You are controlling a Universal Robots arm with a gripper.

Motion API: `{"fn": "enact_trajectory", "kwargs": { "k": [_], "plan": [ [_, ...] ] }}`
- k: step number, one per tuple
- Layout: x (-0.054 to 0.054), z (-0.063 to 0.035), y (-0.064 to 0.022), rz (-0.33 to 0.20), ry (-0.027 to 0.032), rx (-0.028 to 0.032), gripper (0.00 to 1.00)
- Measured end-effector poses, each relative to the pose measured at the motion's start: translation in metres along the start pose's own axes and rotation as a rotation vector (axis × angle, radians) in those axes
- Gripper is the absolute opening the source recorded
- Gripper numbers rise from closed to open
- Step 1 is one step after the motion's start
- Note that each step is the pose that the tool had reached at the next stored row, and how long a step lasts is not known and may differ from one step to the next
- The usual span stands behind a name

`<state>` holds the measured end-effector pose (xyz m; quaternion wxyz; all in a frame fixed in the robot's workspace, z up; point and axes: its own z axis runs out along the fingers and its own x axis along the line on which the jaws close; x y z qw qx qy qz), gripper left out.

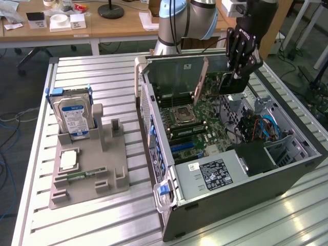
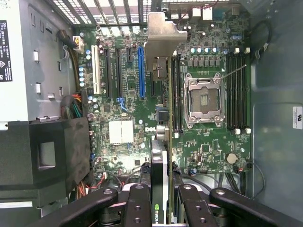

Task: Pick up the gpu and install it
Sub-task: 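Insert the gpu into the slot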

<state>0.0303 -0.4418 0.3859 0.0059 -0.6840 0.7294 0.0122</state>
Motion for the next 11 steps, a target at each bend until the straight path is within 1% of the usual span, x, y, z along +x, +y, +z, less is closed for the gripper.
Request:
{"fn": "enact_trajectory", "kwargs": {
  "k": [8,11],
  "plan": [
    [0.000,0.0129,0.0020,0.000,0.0003,0.0000,0.27],
    [0.000,0.0135,0.0021,0.000,0.0005,-0.0001,0.27]
  ]
}}
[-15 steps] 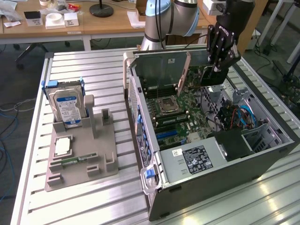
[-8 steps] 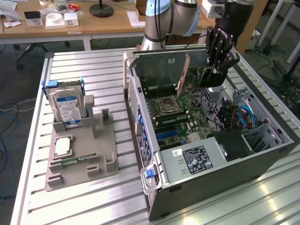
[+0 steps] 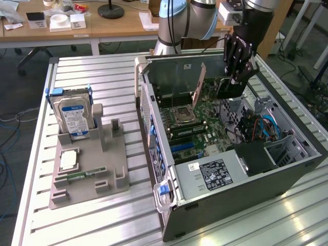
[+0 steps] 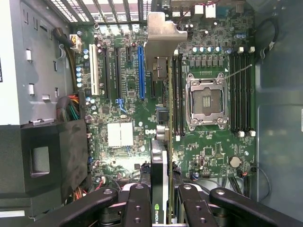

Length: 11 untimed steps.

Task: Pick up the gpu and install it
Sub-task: 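Insert the gpu into the slot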

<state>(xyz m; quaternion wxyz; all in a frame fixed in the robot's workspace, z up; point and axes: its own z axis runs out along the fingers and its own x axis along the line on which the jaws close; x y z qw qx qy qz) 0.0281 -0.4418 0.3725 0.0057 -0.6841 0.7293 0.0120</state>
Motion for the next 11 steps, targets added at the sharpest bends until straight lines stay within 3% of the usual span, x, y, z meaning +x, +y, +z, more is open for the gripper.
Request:
{"fn": "enact_trajectory", "kwargs": {
  "k": [11],
  "plan": [
    [0.0000,0.0001,0.0002,0.000,-0.0002,0.0001,0.27]
  ]
}}
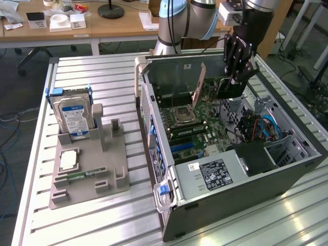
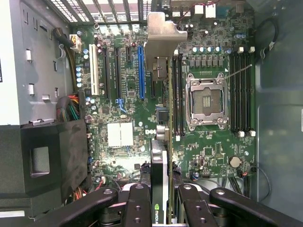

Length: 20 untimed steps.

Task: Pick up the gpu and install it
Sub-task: 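Insert the gpu into the slot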

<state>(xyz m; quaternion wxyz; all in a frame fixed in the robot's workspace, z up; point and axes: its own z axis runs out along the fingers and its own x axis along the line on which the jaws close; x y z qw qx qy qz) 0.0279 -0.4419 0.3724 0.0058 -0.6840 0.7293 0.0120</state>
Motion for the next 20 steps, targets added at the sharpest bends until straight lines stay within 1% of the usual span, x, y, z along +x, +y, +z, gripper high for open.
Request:
{"fn": "enact_trajectory", "kwargs": {
  "k": [4,20],
  "plan": [
    [0.000,0.0001,0.0031,0.000,-0.0001,0.0000,0.27],
    [0.001,0.0007,0.0227,0.000,0.0000,-0.0001,0.27]
  ]
}}
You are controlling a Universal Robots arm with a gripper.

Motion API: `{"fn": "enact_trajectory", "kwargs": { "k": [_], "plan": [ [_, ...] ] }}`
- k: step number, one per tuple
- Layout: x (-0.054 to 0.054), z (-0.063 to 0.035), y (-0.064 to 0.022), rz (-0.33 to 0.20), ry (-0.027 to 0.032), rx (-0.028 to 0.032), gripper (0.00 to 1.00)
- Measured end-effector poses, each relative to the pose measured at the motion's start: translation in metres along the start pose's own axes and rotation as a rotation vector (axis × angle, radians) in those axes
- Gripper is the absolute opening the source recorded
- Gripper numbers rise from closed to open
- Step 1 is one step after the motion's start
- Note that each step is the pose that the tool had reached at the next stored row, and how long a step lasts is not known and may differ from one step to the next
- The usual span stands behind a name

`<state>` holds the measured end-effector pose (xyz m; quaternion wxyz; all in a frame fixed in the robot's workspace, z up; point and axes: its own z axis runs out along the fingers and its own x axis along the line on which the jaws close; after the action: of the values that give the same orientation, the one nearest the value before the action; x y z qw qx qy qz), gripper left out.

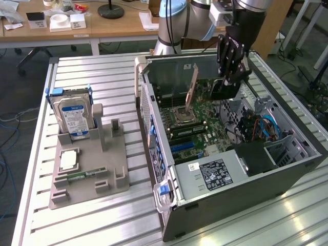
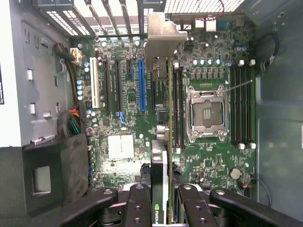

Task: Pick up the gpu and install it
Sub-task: 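Insert the gpu into the slot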

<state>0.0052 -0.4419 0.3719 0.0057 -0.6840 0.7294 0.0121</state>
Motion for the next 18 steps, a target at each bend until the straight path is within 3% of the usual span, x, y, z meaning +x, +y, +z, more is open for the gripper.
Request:
{"fn": "enact_trajectory", "kwargs": {
  "k": [6,18],
  "plan": [
    [0.0005,0.0002,0.0077,0.000,0.0001,0.0000,0.27],
    [0.0006,0.0003,0.0091,0.000,-0.0001,0.0000,0.27]
  ]
}}
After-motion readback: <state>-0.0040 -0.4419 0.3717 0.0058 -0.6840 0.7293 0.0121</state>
